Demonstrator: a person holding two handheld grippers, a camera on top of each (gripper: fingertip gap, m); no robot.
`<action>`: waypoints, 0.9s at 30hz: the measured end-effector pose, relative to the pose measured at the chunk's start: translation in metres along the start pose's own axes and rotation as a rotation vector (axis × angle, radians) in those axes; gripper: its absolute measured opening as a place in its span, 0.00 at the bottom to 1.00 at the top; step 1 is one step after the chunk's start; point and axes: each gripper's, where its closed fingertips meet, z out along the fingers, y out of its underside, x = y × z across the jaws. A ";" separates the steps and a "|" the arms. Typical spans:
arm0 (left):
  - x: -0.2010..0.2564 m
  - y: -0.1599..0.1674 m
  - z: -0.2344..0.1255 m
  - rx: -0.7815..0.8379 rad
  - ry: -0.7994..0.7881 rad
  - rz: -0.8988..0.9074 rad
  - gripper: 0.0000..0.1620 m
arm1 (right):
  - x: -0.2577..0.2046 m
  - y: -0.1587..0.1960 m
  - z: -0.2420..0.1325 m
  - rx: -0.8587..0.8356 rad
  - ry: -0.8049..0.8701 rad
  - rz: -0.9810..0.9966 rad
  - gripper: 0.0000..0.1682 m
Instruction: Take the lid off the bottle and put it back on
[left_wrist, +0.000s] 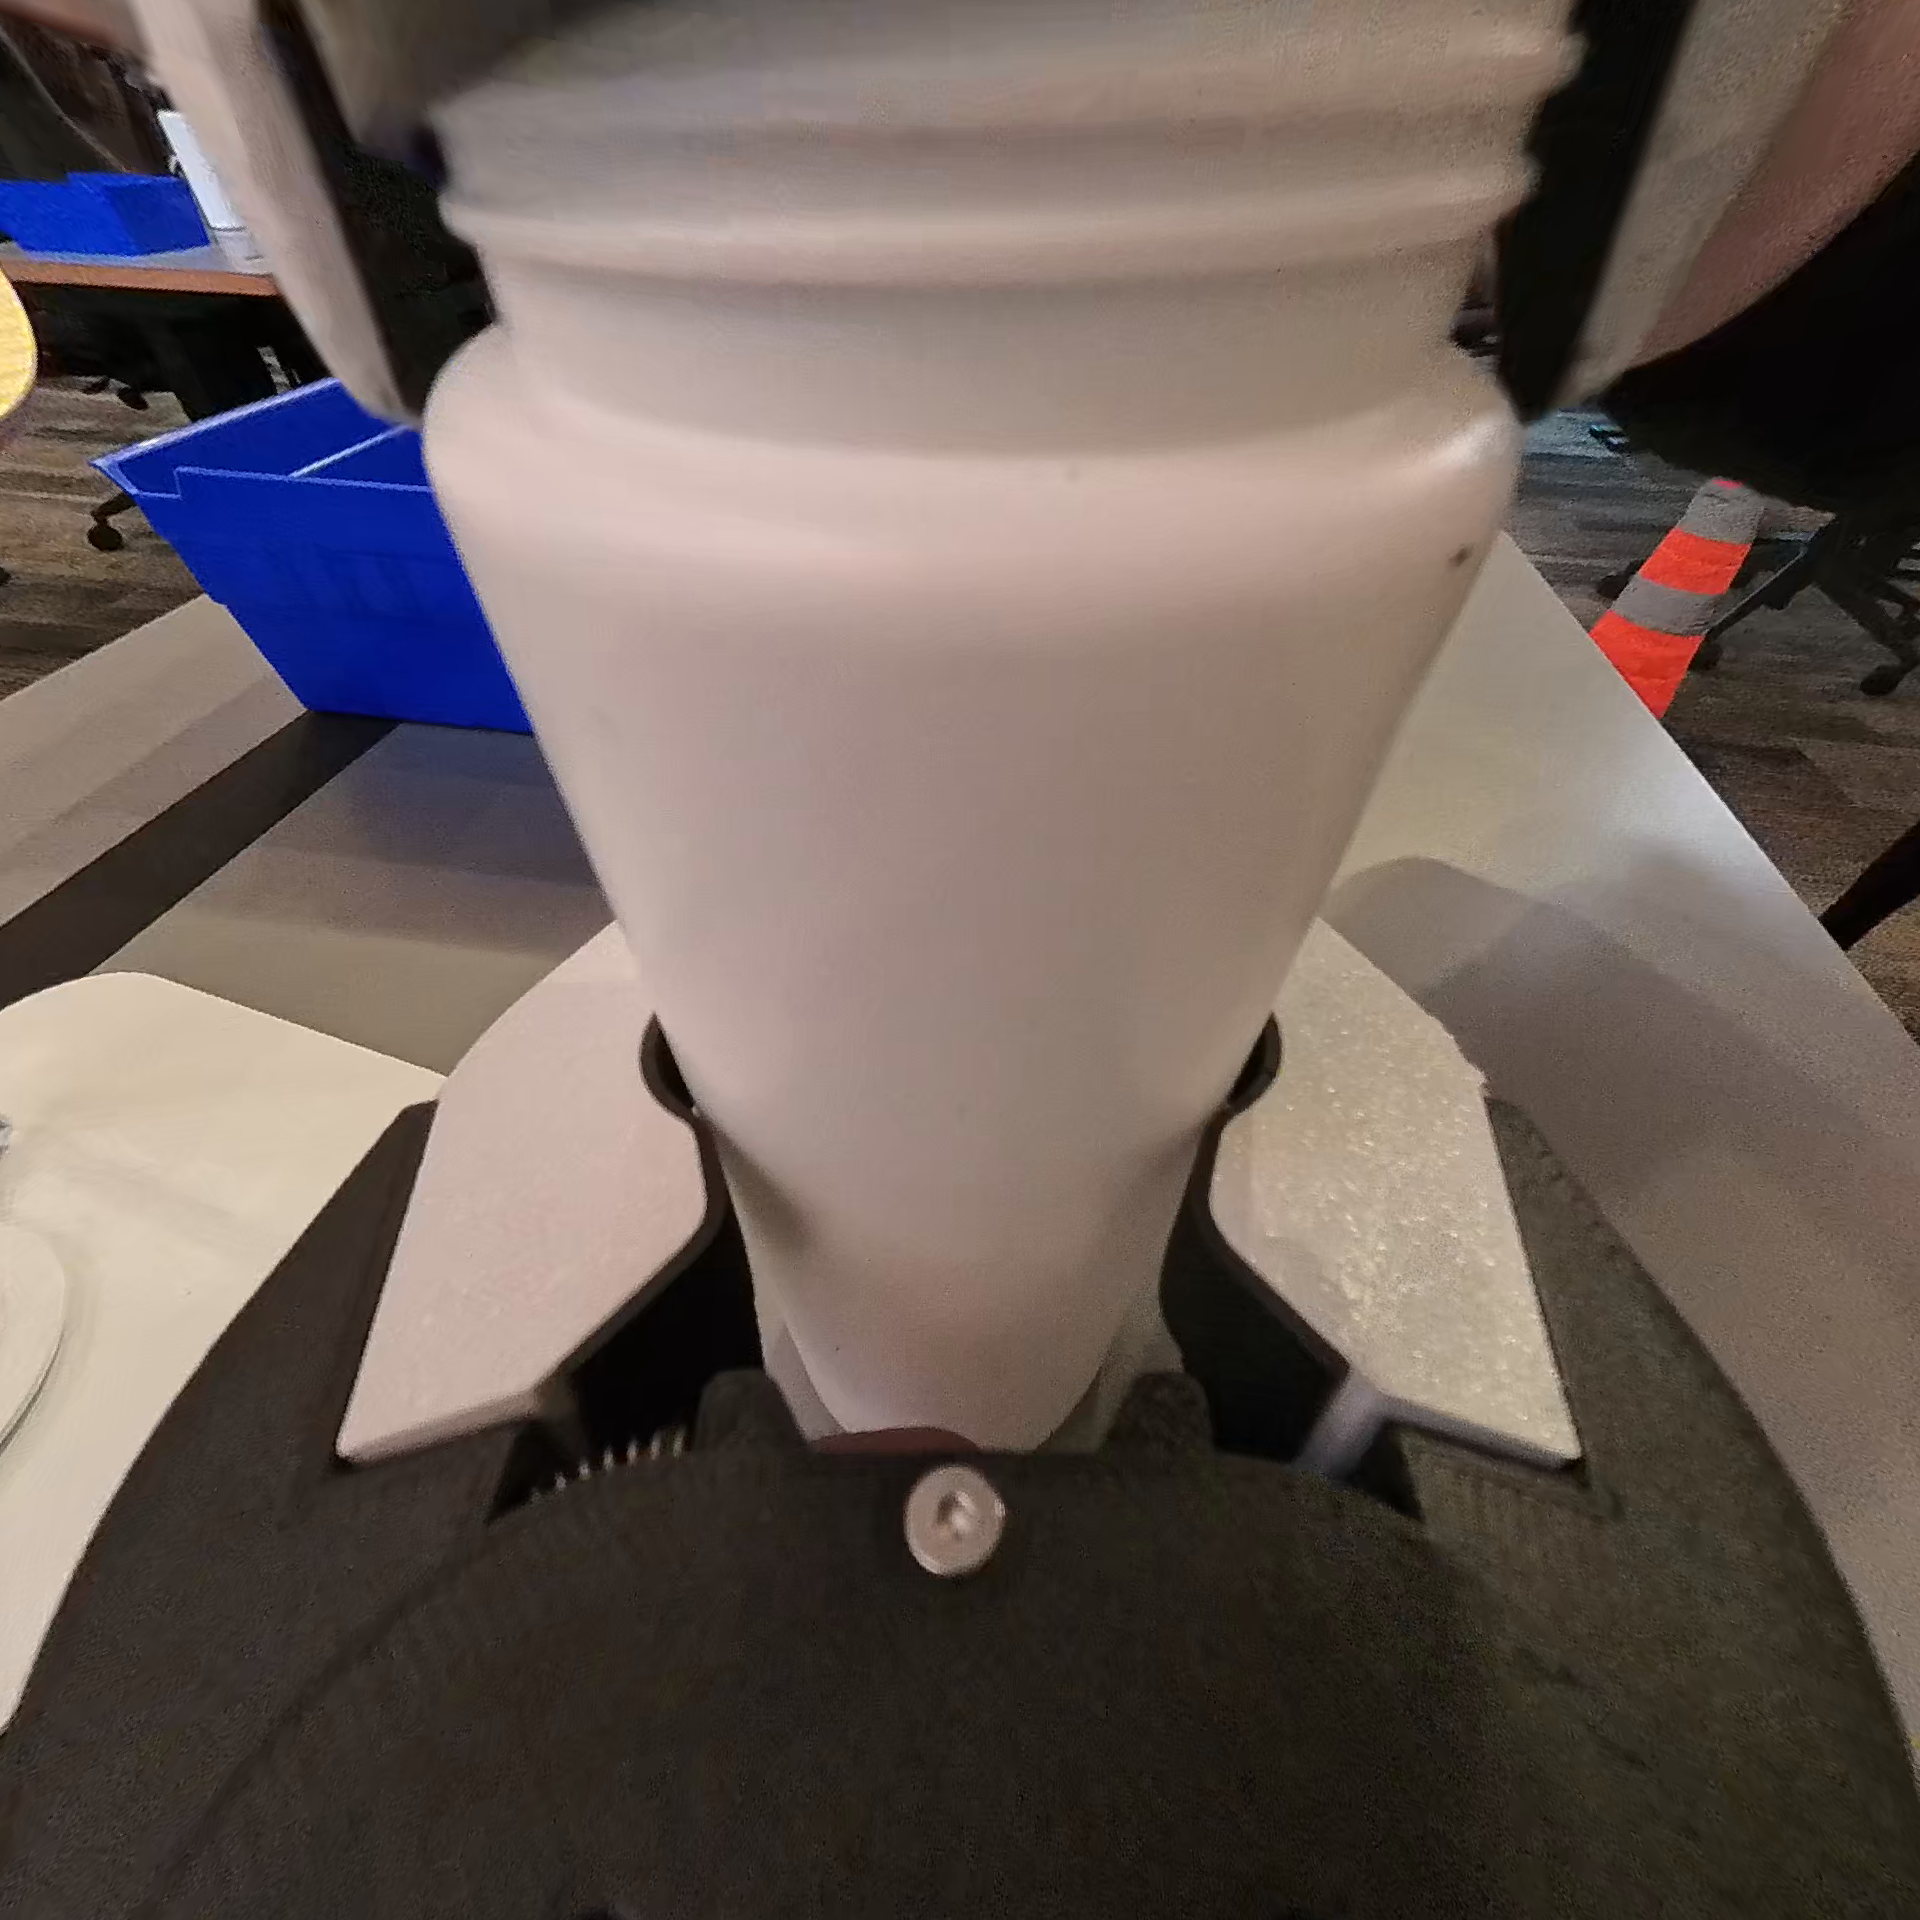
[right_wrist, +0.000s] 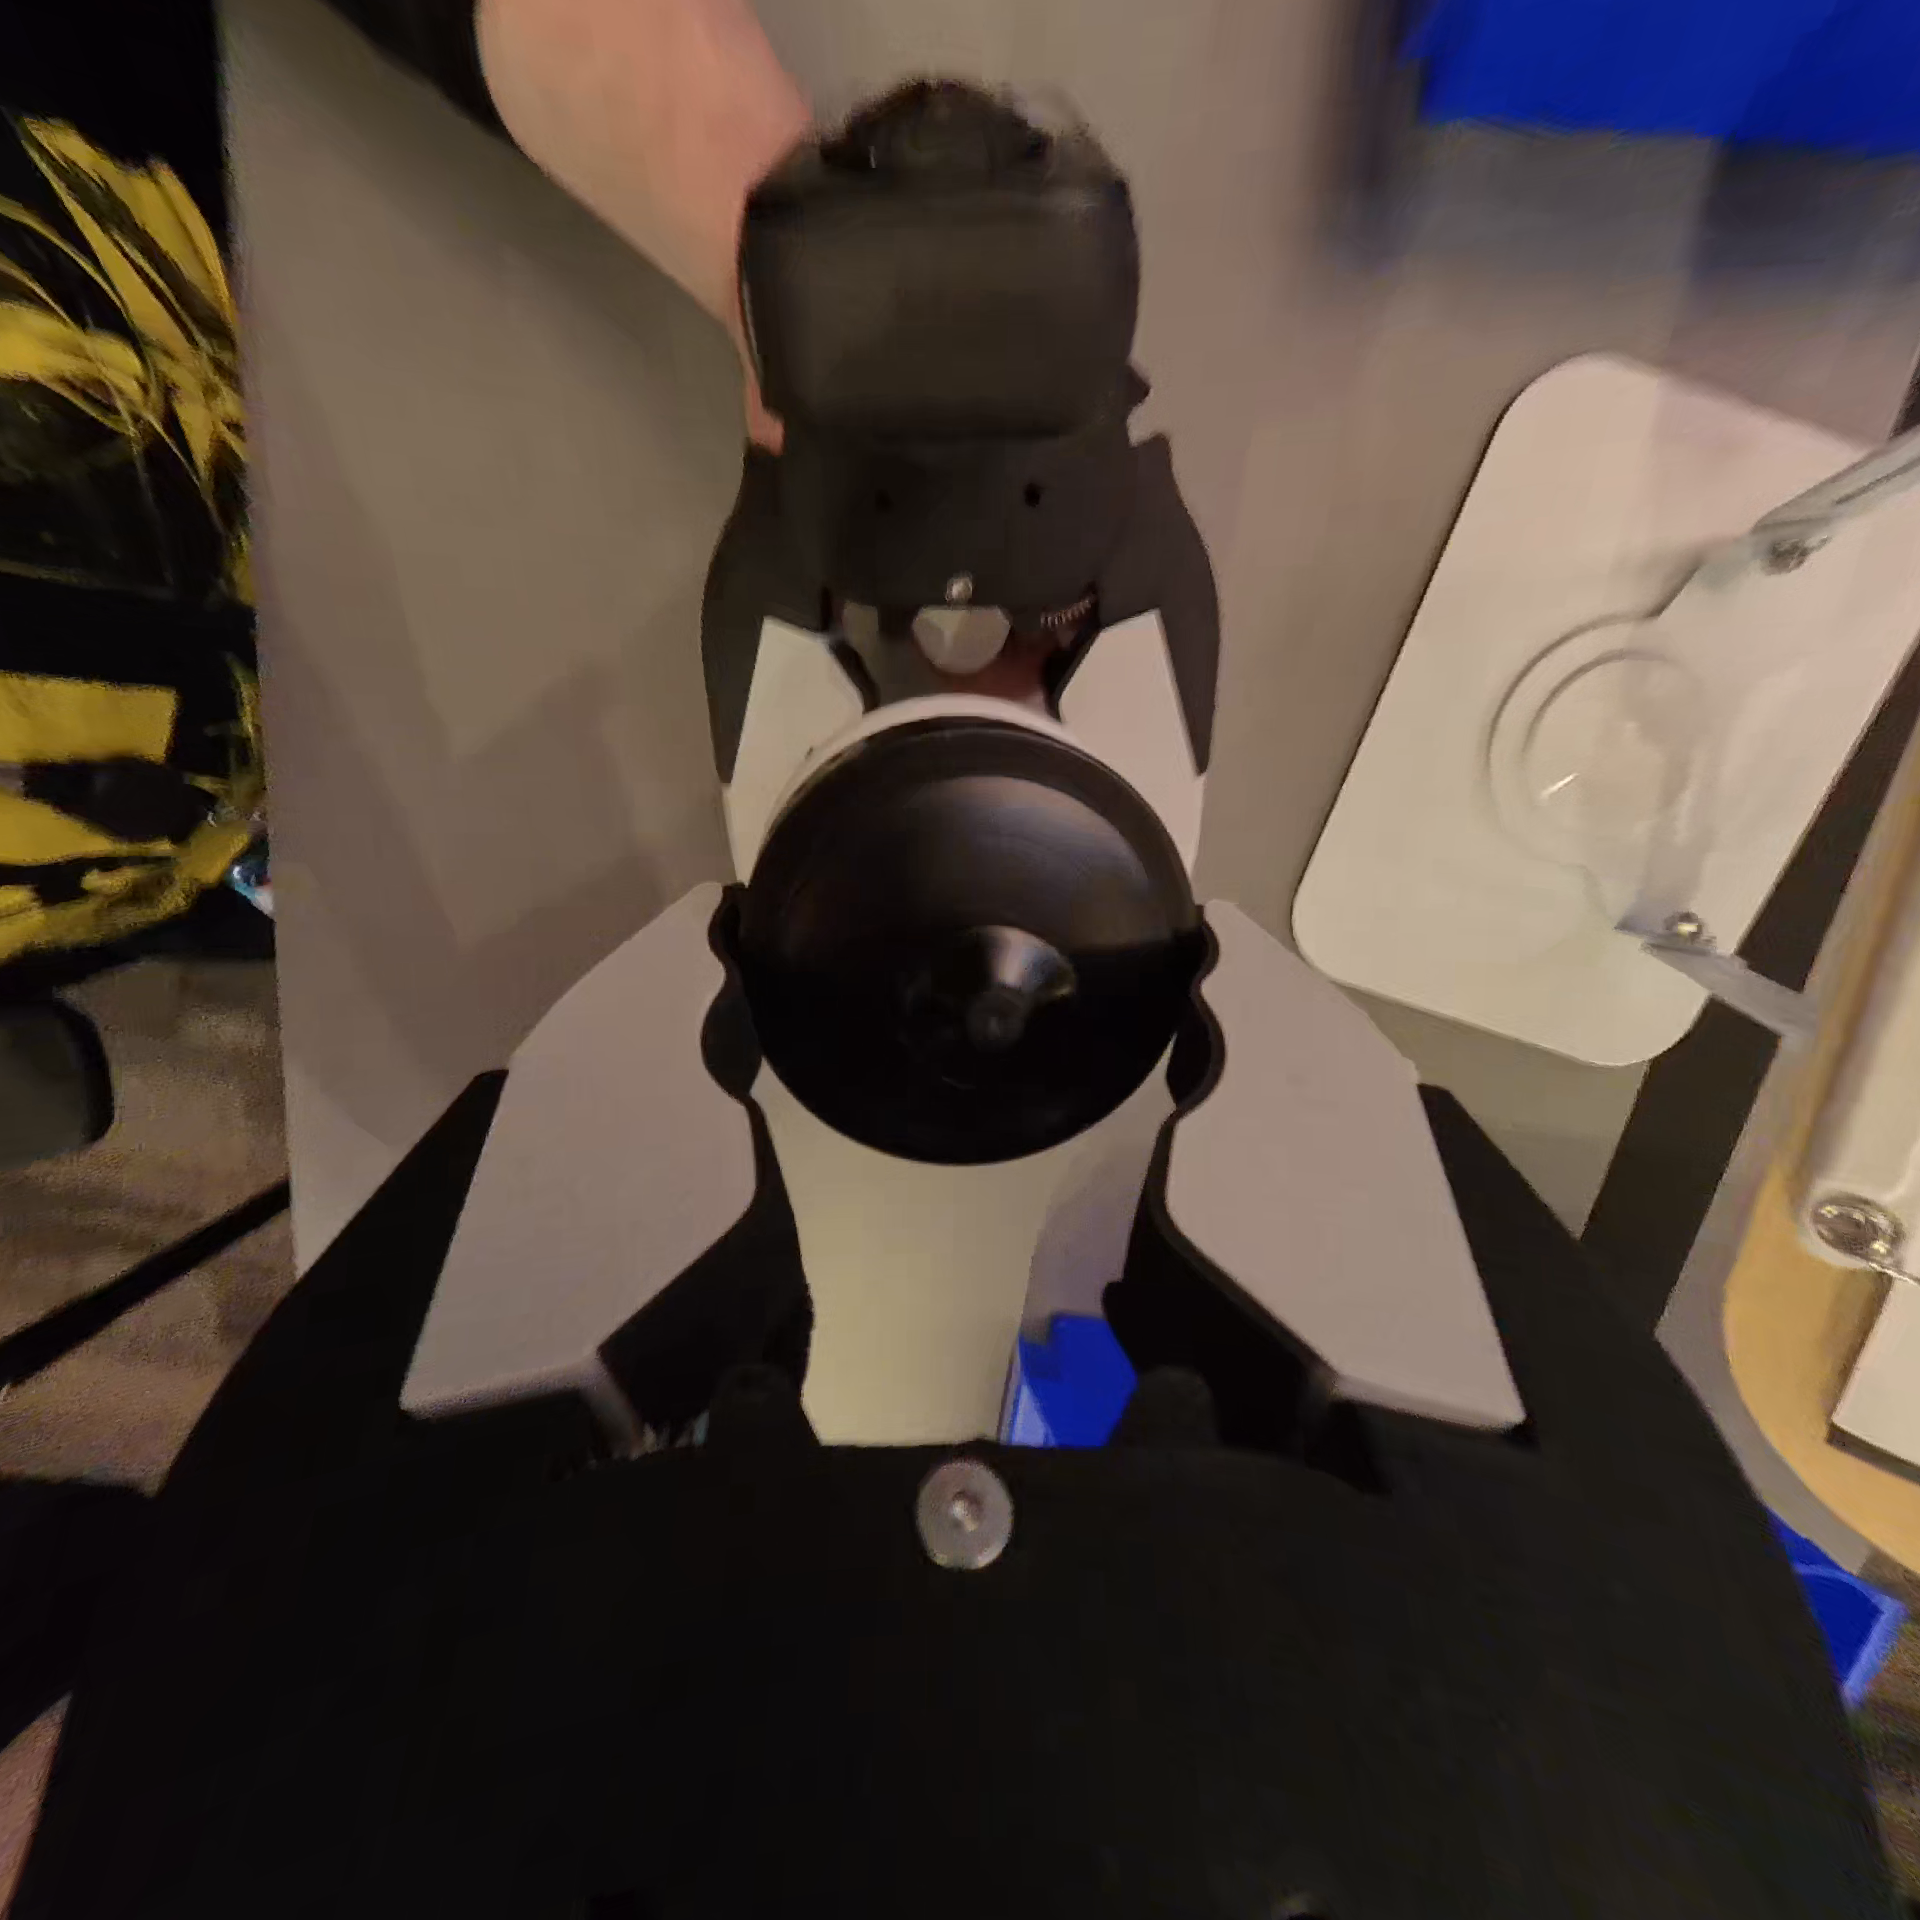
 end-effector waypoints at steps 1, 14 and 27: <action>0.000 0.000 -0.001 0.002 0.001 0.003 0.62 | -0.001 0.000 0.001 -0.022 -0.004 -0.003 0.47; 0.002 0.000 0.001 -0.008 0.010 0.009 0.62 | -0.003 0.007 -0.001 -0.214 0.032 -0.146 0.47; 0.002 0.000 0.002 -0.008 0.014 0.007 0.62 | -0.008 0.002 -0.014 -0.135 -0.024 -0.096 0.49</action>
